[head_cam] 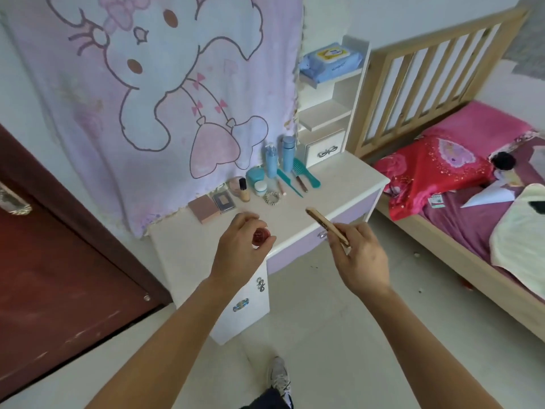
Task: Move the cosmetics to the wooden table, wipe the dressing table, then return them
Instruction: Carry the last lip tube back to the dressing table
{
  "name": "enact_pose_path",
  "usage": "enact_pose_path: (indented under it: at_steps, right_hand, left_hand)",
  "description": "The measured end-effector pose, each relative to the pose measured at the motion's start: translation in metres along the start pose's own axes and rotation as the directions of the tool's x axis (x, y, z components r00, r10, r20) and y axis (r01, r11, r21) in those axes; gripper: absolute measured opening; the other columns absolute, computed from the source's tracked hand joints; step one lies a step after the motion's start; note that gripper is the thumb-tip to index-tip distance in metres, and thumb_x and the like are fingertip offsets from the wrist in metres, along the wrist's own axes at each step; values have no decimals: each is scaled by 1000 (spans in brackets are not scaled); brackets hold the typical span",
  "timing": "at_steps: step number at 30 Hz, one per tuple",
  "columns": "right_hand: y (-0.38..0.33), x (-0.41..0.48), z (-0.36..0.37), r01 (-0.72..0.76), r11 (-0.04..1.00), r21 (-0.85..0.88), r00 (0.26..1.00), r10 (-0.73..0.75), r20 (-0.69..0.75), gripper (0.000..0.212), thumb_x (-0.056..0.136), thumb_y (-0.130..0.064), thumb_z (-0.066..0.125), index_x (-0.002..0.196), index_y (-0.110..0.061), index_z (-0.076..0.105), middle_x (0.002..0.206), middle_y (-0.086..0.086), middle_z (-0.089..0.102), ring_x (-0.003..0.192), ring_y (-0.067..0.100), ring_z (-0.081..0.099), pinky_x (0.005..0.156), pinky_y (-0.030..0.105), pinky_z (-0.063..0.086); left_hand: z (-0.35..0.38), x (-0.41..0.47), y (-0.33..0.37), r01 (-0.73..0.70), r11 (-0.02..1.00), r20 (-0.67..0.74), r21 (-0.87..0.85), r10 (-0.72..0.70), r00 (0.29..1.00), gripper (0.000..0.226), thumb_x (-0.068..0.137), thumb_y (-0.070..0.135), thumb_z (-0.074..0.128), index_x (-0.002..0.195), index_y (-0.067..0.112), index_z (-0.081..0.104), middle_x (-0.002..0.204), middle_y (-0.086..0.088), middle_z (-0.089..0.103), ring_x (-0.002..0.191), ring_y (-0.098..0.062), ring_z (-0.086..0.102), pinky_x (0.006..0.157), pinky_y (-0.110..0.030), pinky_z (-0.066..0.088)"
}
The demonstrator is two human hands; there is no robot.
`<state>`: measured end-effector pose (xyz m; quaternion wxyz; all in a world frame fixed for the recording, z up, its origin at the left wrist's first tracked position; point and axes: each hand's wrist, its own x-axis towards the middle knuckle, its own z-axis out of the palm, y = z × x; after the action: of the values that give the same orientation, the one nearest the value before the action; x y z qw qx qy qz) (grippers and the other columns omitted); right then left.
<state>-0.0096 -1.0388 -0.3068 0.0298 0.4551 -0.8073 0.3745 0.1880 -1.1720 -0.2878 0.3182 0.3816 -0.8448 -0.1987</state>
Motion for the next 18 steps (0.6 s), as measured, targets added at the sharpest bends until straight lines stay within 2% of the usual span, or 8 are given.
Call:
enact_pose_path:
  at_steps: [2,6,11,15,18]
  right_hand:
    - [11,43,9,21,999,-31,1000,-21,-1,19,96,-36,59,107,-25,69,90,-7,53,68,18,54,54,26,40]
    - [27,127,23,38,997,-64,999,-39,-25,18,93,-30,65,107,-20,70,90,-2,56,76,24,57,58,30,46]
    - [60,203,43,37,997,-61,999,-38,-28,18,92,-29,66,107,-20,71,90,-1,57,75,22,57,58,35,51]
    - [103,263,83,15,998,-61,999,-13,33,17,92,-30,66,105,-20,72,90,0,58,74,22,59,58,29,48]
    - [138,304,120,27,999,-46,993,-21,120,19,92,-32,65,105,-20,72,90,-1,58,76,20,59,59,28,48]
  left_hand:
    - [19,42,-8,-8,1000,20,-2,8,1000,25,78,23,82,96,12,69,107,1,62,90,-12,61,81,-11,46]
    - [52,126,-18,-40,999,45,20,40,998,26,79,26,80,98,14,67,108,2,60,86,-9,58,74,2,35]
    - [99,201,-25,-55,998,108,14,53,993,27,83,29,77,103,15,66,109,1,59,86,-7,53,77,-14,51]
    - [148,244,-41,-2,996,150,87,-11,989,27,86,33,74,105,16,64,108,3,57,86,-4,47,77,-7,38]
    - [189,265,-54,106,985,169,135,-128,977,26,84,32,76,103,17,66,104,5,57,79,0,43,69,5,30]
